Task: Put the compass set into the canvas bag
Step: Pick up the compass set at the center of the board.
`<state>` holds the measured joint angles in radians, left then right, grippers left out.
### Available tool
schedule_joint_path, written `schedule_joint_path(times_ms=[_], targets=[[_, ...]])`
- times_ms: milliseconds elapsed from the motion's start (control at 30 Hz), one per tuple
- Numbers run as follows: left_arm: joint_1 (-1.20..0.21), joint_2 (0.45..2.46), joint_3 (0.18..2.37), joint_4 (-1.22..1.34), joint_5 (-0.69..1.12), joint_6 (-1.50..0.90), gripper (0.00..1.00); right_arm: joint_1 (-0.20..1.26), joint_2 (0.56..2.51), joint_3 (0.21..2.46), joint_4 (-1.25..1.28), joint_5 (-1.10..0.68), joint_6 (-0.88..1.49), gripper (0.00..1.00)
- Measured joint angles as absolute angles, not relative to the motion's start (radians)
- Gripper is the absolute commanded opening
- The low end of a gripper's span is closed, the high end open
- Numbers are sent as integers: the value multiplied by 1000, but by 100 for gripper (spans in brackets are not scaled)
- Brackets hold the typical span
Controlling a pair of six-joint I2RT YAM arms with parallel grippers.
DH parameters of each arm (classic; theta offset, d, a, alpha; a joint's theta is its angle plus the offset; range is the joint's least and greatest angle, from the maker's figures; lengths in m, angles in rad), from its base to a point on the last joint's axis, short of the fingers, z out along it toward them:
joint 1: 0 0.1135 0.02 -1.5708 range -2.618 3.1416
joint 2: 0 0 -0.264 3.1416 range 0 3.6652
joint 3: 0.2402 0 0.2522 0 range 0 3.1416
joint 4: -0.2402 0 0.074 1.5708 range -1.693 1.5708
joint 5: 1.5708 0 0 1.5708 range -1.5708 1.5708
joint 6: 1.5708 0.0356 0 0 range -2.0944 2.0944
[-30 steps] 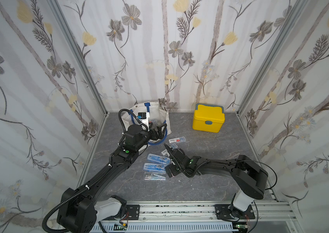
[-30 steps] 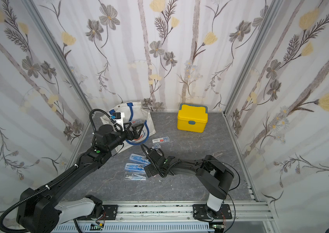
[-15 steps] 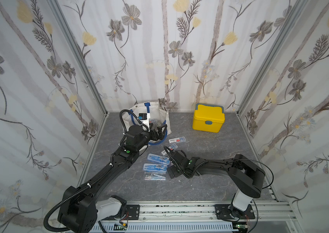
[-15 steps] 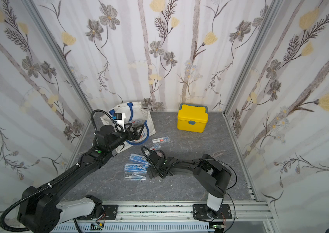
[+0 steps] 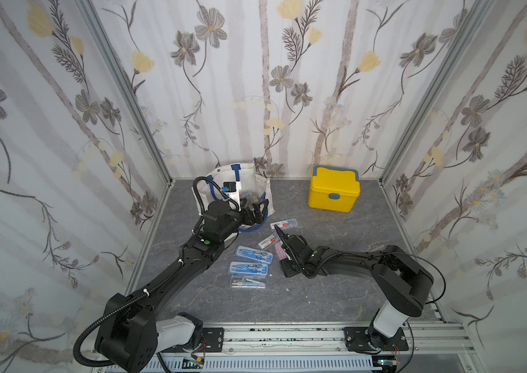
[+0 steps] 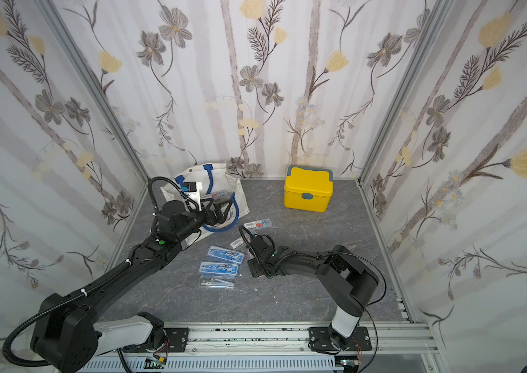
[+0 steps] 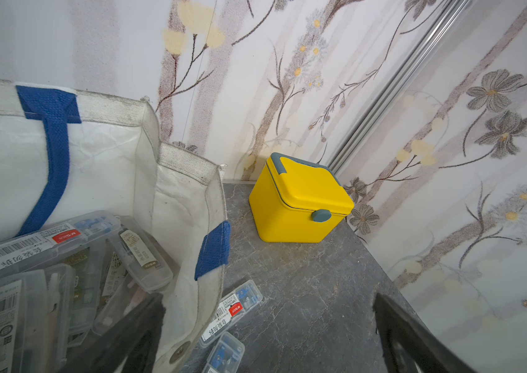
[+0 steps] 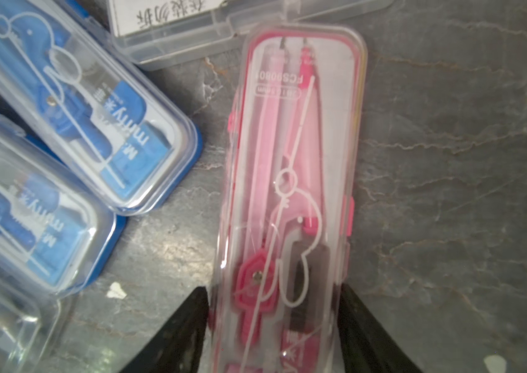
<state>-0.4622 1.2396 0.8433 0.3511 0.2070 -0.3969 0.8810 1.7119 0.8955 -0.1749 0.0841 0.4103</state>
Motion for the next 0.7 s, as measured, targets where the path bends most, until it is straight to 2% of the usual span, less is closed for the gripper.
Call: schedule_joint_path(times_ms=[100,133,433,700], targets=[[-462,1243,846,352,211,-413,100,872,1711,887,-163,80,400,45],[-462,1245,848,352,211,-418,100,867,1709,884,-156,74,400,42],[-479,1253,876,352,213,-430,100,801,1675,860,-144,52,375,42],[-512,1306,916,341,215,-431,100,704,1502,813,-102,25,358,42]])
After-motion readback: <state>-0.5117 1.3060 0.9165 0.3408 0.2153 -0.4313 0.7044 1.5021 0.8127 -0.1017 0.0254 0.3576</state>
